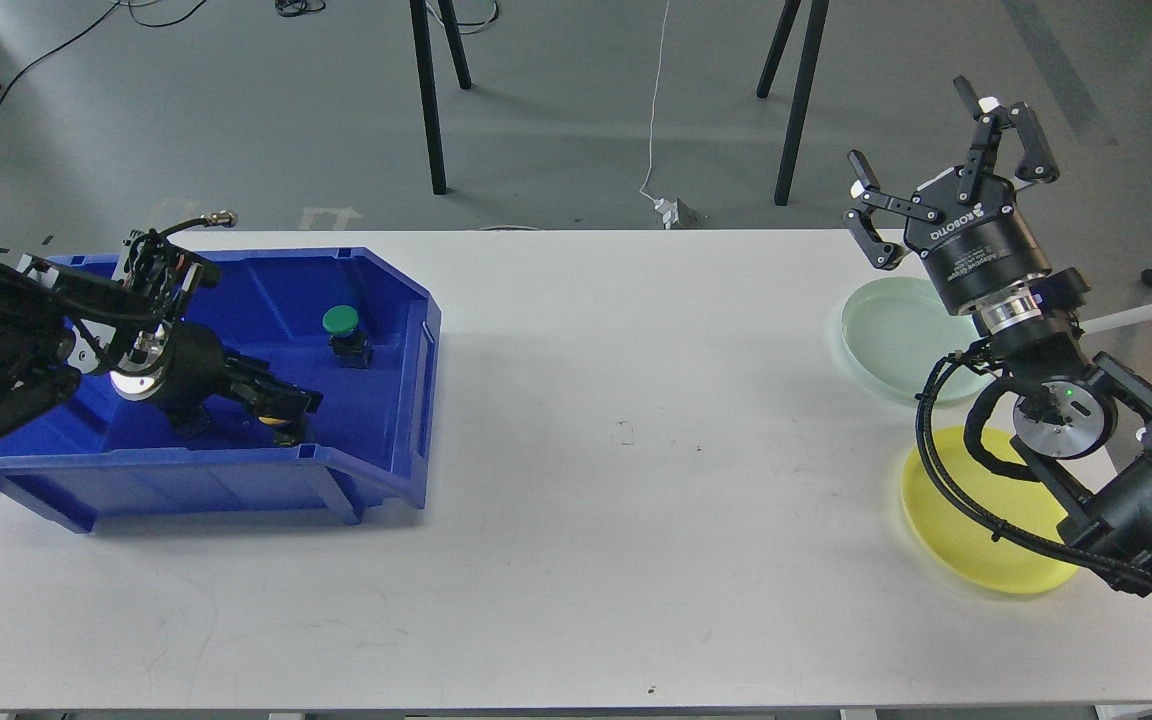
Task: Pass button and place on color plate
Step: 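Grasp the yellow-topped button with the left gripper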
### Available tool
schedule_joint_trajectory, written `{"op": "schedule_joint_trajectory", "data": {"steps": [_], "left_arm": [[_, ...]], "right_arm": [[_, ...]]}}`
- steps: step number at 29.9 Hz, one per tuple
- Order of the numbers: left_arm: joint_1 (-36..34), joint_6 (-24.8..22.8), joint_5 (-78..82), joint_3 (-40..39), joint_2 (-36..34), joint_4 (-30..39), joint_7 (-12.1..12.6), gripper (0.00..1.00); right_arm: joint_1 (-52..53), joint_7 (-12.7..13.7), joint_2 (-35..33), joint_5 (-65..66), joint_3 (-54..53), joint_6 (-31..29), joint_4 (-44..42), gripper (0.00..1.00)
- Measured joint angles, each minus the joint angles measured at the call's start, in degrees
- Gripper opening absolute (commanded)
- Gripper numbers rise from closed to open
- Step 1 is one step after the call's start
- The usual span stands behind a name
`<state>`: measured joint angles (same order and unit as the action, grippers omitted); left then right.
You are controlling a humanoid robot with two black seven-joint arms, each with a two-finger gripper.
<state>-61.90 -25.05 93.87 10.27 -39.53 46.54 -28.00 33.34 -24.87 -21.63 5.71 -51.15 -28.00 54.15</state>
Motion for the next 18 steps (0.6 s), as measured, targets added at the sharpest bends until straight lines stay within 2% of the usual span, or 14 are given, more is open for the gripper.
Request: {"op": "schedule_joint_trajectory", "data": {"steps": [14,18], "left_arm": [[1.60,0.21,0.00,0.02,0.16,-1.78,0.01,0.79],[1.60,0.18,0.00,-0.05,0.16,-1.73,0.01,0.65]], "right_arm": [[-0.11,-0.01,-0.14,0.00,-0.10,0.00,0.00,0.99],[-0.29,-0.01,-0.17,0.00,-0.10,0.00,0.00,0.99]]}}
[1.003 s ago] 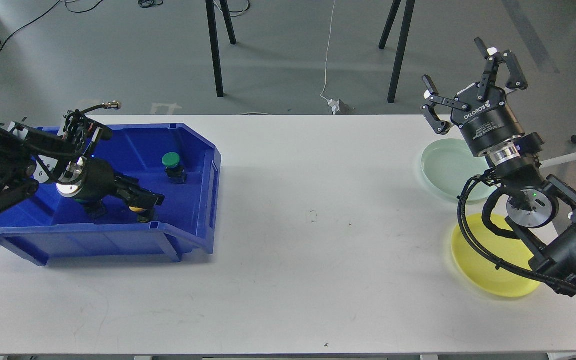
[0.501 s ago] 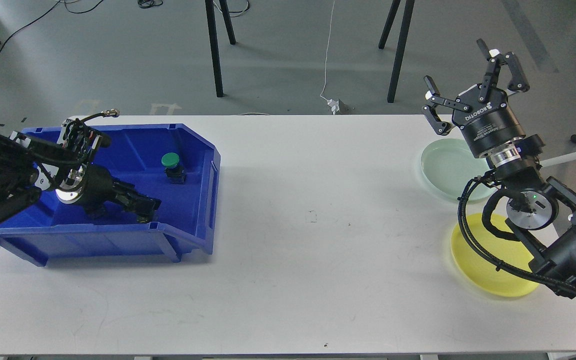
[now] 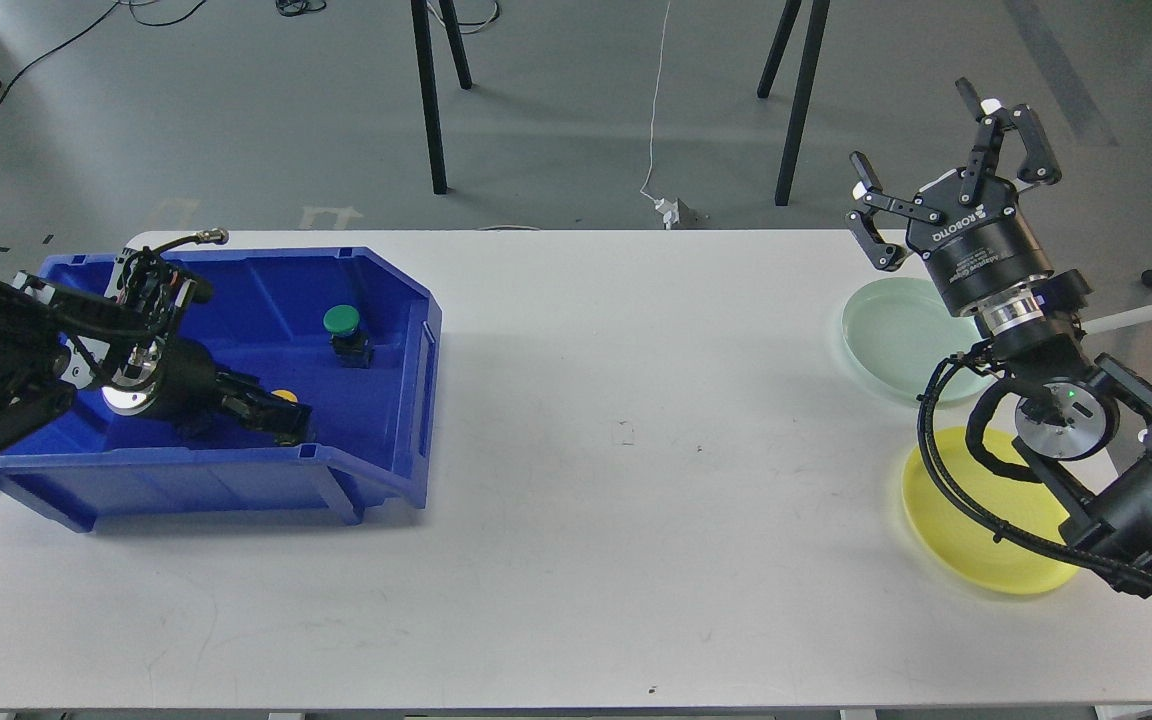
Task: Pass button and place on color plate
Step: 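Grasp the yellow-topped button with the left gripper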
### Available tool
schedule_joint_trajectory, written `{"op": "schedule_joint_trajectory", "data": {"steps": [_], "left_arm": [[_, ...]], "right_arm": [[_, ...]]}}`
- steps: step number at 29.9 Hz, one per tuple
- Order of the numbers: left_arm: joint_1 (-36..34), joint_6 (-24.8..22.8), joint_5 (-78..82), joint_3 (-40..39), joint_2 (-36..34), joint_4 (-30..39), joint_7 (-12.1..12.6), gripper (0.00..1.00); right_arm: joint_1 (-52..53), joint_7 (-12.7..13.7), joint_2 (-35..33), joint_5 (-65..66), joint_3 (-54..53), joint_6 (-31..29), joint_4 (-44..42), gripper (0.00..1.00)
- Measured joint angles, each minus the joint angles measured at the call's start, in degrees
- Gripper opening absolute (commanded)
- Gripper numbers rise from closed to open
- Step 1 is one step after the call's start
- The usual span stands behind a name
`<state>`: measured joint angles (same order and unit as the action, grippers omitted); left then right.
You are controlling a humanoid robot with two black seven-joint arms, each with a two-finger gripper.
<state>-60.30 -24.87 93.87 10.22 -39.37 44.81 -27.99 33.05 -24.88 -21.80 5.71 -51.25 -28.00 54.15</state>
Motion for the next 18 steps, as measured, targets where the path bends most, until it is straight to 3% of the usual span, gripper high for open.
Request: {"op": "schedule_joint_trajectory", "data": {"steps": [7,10,12,18], "left_arm": [[-0.21,-0.01,0.00,-0.02,0.10,0.01,0.00,0.61],[-0.36,-0.01,-0.06,-0.11,0.23,0.02,0.00,0.52],[-0.46,-0.01,-0.08,-0.17,0.25,0.07,0.00,0.40],[-0.68,0.06,-0.12,-0.26,0.26,0.32,0.00,0.33]], "right_arm": [[-0.34,0.00,-0.01,0.00,-0.30,0.00,0.00,0.99],[-0.56,0.00,-0.01,0.00,-0.33,0.00,0.00,0.99],[-0.60,0.00,-0.01,0.00,-0.34,0.00,0.00,0.99],[-0.70,0.00,-0.01,0.00,-0.34,0.00,0.00,0.99]]}}
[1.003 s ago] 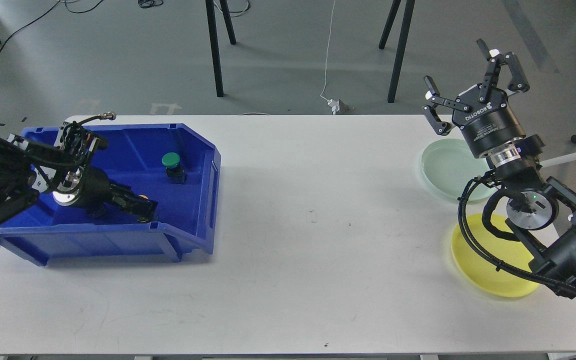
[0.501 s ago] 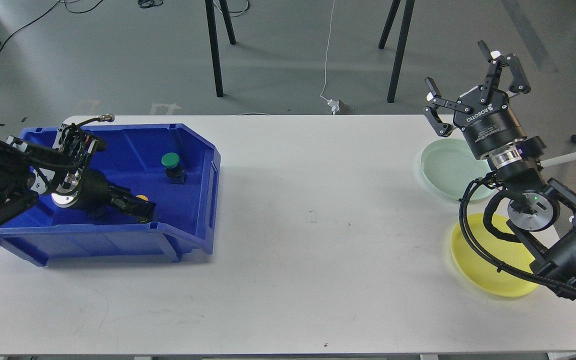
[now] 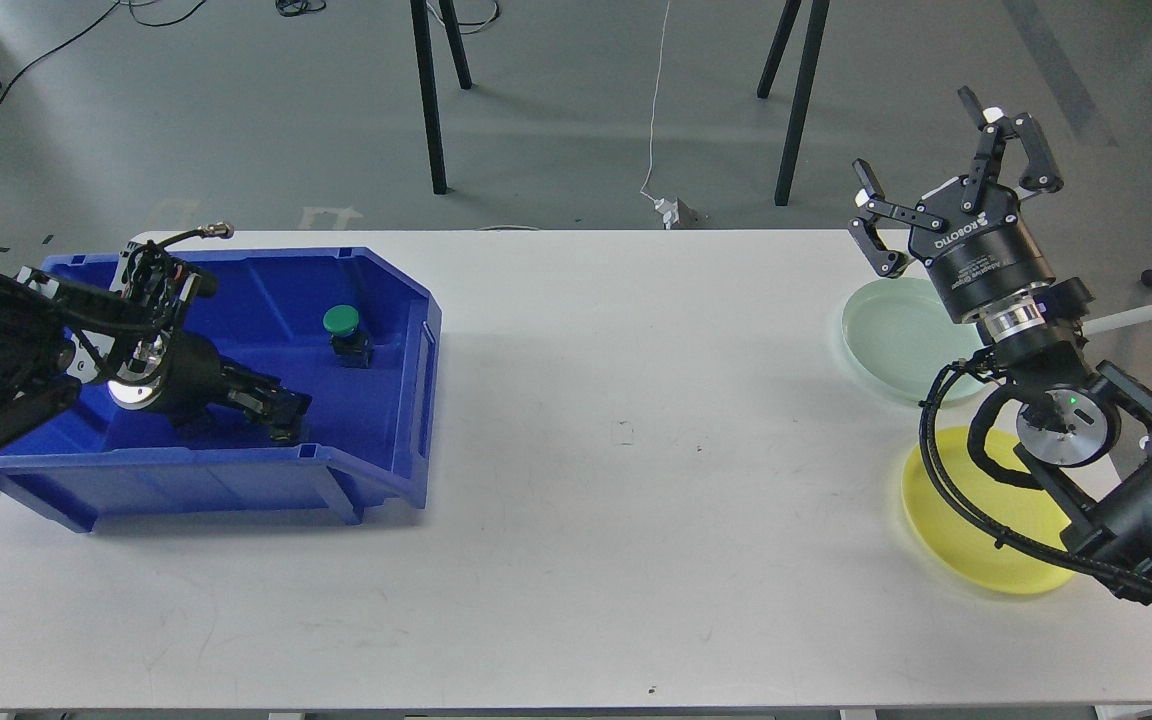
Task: Pass button and place on color plate
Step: 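Grasp the yellow-topped button with the left gripper, then lift the button and carry it toward the right gripper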
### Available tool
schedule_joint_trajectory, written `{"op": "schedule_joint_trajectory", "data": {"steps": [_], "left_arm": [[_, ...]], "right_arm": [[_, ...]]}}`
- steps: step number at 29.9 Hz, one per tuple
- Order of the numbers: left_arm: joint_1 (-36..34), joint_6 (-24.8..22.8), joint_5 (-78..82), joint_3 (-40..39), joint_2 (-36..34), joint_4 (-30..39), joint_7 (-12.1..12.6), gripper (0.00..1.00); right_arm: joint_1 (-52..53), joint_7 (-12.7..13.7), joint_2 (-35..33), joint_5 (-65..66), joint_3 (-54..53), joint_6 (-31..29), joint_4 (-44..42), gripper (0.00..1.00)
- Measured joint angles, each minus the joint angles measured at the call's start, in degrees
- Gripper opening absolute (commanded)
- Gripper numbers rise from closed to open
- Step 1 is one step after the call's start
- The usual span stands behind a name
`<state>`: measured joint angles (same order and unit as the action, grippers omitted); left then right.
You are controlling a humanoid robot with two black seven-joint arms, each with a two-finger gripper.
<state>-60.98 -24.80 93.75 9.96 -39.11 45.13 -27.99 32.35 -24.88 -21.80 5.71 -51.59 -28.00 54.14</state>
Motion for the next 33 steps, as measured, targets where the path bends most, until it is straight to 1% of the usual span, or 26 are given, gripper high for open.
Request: {"op": "schedule_joint_trajectory", "data": {"steps": [2,4,6,17,21,23,26,30,33], "left_arm": [[0.00,0.00,0.00,-0.02,0.00,0.04,0.00,0.30],[0.00,0.00,-0.01,-0.02,0.00,0.04,0.00,0.24],[0.00,0.00,-0.05,-0.02,0.00,0.05,0.00,0.22],[-0.43,-0.07,-0.34,-0.50,-0.39,0.23,0.00,0.21],[-3.19,-0.49,-0.73,-0.63,-1.36,1.18,0.00,0.21],[-5.23,-1.25,-0.83,-0.68,-2.92,3.05,0.00,0.21],[-8.80,-2.79,-1.22,-1.85,-6.30,7.81,0.00,0.21],[-11.58,-3.18,-2.41,-7.43,-11.06,16.37,0.00,0.21],[-12.76,-3.20,-4.35,-13.33,-14.17,21.28,0.00,0.21]], "right_arm": [[0.00,0.00,0.00,0.00,0.00,0.00,0.00,0.99],[-0.13,0.00,0.00,0.00,0.00,0.00,0.00,0.99],[-0.27,0.00,0.00,0.00,-0.03,0.00,0.00,0.99],[-0.36,0.00,0.00,0.00,-0.14,0.00,0.00,0.99],[-0.35,0.00,0.17,0.00,-0.40,0.00,-0.01,0.99],[-0.20,0.00,0.30,0.00,-0.59,0.00,-0.13,0.99],[0.23,0.00,0.34,0.03,-1.67,0.00,-0.22,0.99],[0.49,0.00,0.38,0.09,-3.93,0.00,-0.57,0.99],[0.50,0.00,0.43,0.05,-6.58,0.00,-0.98,0.99]]}}
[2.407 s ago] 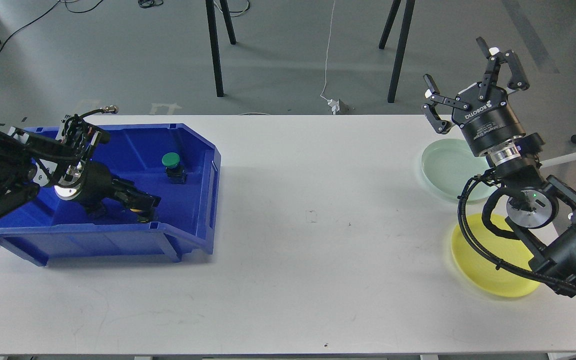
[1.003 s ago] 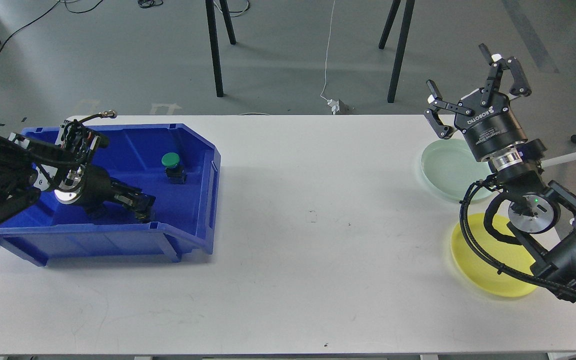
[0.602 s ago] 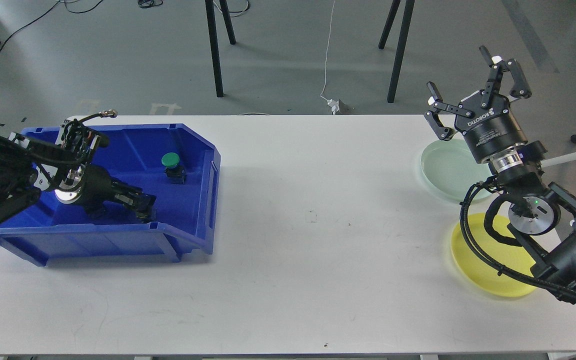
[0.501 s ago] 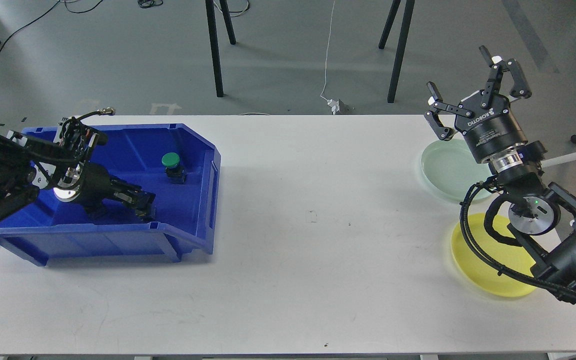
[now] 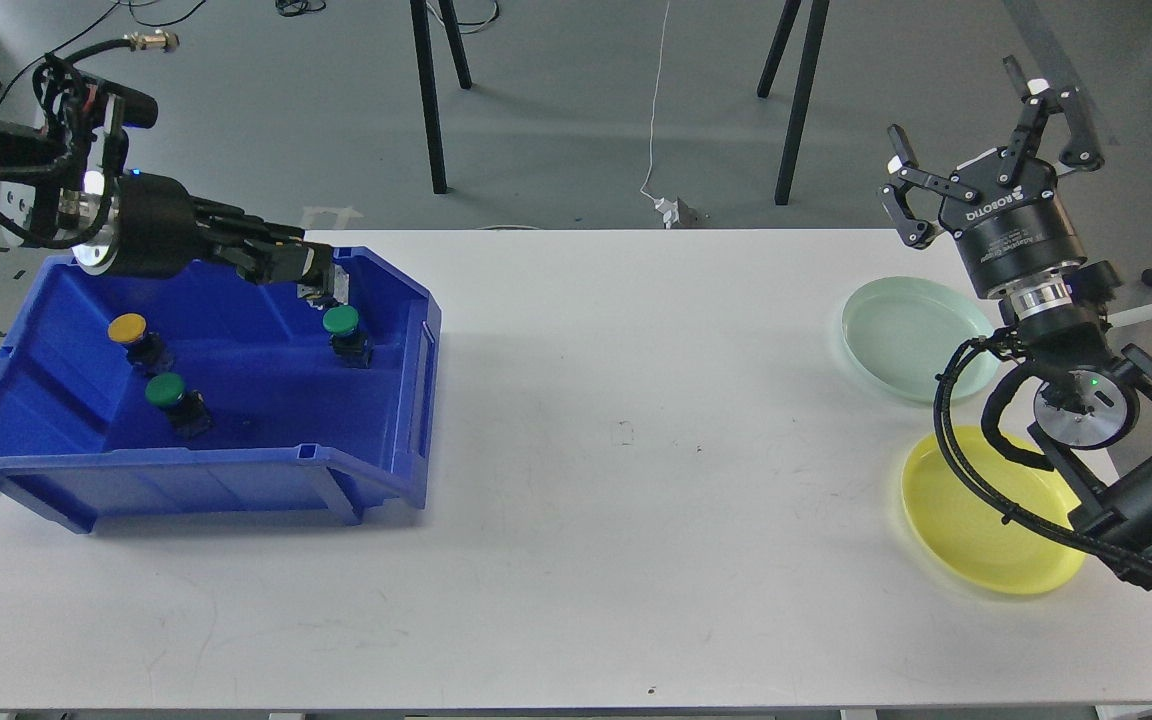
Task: Pass button and place on color plate
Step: 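Lift the button and carry it toward the right gripper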
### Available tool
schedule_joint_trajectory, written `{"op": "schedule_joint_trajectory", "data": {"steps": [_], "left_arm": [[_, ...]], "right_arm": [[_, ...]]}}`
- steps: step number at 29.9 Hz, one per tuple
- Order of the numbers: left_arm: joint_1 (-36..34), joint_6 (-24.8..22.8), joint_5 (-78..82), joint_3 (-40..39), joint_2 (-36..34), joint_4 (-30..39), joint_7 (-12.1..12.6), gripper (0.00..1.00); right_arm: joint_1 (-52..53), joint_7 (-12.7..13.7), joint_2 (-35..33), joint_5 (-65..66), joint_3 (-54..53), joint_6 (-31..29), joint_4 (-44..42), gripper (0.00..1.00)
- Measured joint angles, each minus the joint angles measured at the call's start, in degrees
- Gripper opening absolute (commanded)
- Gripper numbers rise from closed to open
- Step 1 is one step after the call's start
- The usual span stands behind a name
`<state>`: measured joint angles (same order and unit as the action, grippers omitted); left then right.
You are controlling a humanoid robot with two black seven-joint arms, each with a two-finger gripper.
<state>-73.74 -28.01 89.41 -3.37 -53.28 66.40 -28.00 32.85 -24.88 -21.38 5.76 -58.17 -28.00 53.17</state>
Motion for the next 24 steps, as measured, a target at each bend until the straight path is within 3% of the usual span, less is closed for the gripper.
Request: {"op": "schedule_joint_trajectory", "data": {"steps": [7,16,24], "left_arm": [[-1.50,0.00,-9.65,-8.78,0.66,3.77,0.00,0.21],[3.53,0.00,-28.73,-12.79,16.84,-0.71,0.00,0.22],[11.67,0.02,-34.96,-17.68,31.44,-6.89,0.00,0.22]], "right_arm": [[-0.45,0.00,-0.83,-0.05,-1.52,2.66,-0.18,0.99],[-3.33,0.00,-4.47,0.60,-0.83,2.49,0.90,0.99],[-6.27,-0.08,-6.94,8.77,2.25,2.47,9.07,0.99]]}}
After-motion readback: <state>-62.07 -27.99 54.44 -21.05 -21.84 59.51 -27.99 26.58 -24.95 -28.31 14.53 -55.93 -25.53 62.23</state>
